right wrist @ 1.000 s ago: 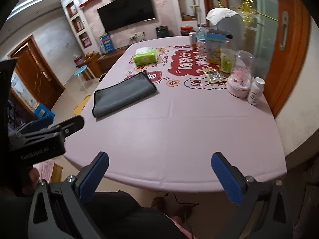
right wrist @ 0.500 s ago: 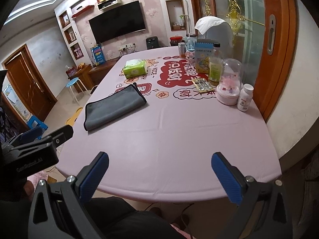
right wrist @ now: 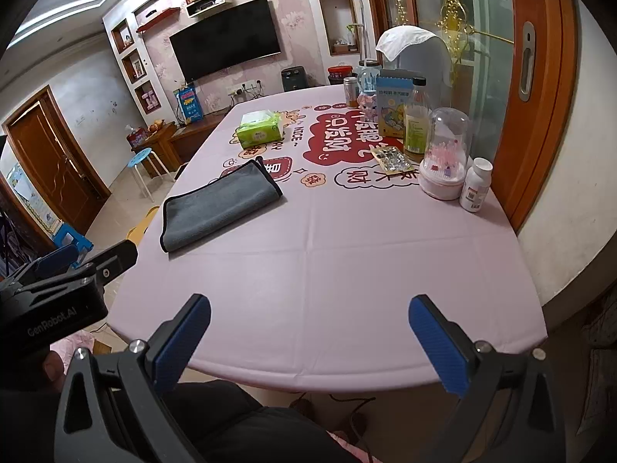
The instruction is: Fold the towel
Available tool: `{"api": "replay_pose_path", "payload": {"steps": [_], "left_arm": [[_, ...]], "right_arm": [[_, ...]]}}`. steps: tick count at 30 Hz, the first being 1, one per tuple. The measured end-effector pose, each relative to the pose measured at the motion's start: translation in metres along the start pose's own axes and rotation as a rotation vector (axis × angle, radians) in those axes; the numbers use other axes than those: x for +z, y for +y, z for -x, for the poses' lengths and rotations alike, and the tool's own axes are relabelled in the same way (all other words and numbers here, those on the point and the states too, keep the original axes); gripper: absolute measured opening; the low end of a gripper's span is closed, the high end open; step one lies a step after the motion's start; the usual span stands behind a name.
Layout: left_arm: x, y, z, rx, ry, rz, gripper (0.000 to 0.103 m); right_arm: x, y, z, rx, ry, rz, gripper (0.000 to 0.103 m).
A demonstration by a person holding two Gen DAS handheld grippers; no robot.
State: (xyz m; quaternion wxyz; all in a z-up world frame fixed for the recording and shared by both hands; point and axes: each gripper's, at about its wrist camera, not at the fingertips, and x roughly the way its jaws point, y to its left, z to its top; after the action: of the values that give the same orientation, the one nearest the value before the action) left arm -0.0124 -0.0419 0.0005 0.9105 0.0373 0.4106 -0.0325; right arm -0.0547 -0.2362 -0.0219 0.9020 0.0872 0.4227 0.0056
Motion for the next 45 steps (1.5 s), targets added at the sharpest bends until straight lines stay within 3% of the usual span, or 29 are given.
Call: {"api": "replay_pose_path", "payload": {"steps": [45], "left_arm": [[0.001,0.001,-0.009,-0.012,0.016,-0.011,0.102]], "right_arm": [[-0.004,0.006,-0.009,-0.003,0.026,0.002,0.103]]}}
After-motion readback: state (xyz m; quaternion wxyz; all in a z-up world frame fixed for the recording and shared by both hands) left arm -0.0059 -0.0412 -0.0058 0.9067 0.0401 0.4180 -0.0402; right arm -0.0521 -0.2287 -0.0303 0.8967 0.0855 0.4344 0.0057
